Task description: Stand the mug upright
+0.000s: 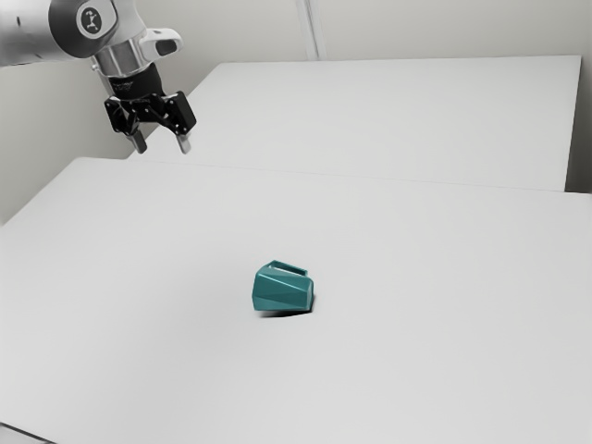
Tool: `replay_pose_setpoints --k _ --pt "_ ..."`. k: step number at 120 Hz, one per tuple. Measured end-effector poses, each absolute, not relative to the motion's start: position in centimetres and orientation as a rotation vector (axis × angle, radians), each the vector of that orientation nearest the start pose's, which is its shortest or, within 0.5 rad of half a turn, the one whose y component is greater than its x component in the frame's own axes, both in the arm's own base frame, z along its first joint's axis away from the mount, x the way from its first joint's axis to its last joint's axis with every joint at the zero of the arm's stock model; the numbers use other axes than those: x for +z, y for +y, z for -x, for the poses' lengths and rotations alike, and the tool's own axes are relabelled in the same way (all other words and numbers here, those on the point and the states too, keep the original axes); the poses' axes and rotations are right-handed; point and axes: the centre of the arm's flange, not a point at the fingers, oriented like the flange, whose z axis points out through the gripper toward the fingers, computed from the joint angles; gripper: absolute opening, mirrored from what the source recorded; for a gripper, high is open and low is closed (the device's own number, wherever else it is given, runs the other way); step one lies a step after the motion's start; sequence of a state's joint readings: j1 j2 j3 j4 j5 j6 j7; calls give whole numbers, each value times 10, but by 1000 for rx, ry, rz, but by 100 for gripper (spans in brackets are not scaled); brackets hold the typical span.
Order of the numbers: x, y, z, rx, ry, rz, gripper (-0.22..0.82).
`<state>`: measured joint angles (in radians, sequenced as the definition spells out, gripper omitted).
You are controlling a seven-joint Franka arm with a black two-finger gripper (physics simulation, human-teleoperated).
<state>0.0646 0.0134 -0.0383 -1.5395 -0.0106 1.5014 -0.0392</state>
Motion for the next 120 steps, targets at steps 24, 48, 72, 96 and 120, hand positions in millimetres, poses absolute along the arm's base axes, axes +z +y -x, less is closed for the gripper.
replay_pose_setpoints --k 24,48,72,96,120 --pt "628 10 -542 73 -94 3163 60" --pt "597 1 -534 95 -78 3234 60" --pt "563 2 -524 19 -101 3406 60" --pt "504 20 -513 -13 -214 3569 60" --pt "452 30 -503 -62 -283 3664 60"
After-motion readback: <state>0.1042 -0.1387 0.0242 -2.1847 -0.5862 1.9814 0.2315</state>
